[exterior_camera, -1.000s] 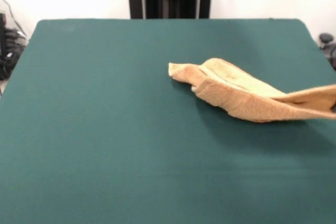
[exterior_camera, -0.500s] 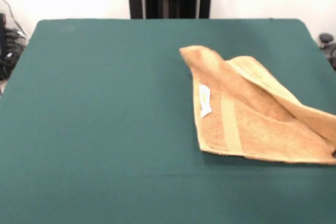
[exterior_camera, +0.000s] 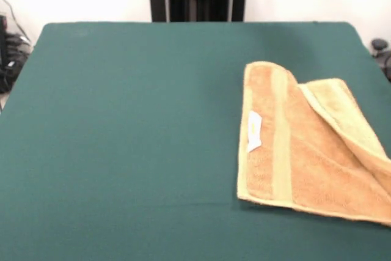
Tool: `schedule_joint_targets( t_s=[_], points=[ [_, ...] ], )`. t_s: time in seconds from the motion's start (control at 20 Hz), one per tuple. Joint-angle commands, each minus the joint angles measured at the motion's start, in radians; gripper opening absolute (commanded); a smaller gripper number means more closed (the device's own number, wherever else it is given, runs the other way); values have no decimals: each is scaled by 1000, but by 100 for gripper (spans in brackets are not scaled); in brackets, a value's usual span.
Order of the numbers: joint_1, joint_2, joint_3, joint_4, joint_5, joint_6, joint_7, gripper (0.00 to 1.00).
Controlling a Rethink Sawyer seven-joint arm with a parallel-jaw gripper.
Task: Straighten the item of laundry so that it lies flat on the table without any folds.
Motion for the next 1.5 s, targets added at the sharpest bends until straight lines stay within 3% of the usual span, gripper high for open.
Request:
schedule_joint_targets(
  t_s=[0.05, 0.1, 0.25, 0.45, 0.65, 0.8, 0.9, 0.95, 1.5],
  points=[
    [-43, 125, -269, -233, -177, -82, 714, 0],
    [-48, 129, -266, -239, -171, -96, 708, 0],
    [-36, 110, -206, -164, 36, -66, 482, 0],
    [-10, 76, -141, -82, 185, 14, 264, 0],
    [26, 7, -47, 19, 208, 93, 53, 0],
    [59, -67, 30, 123, 186, 93, -25, 0],
    [62, -72, 48, 139, 201, 88, -43, 0],
    [68, -80, 58, 159, 198, 72, -53, 100],
    [81, -94, 62, 189, 214, 97, -68, 100]
  ],
)
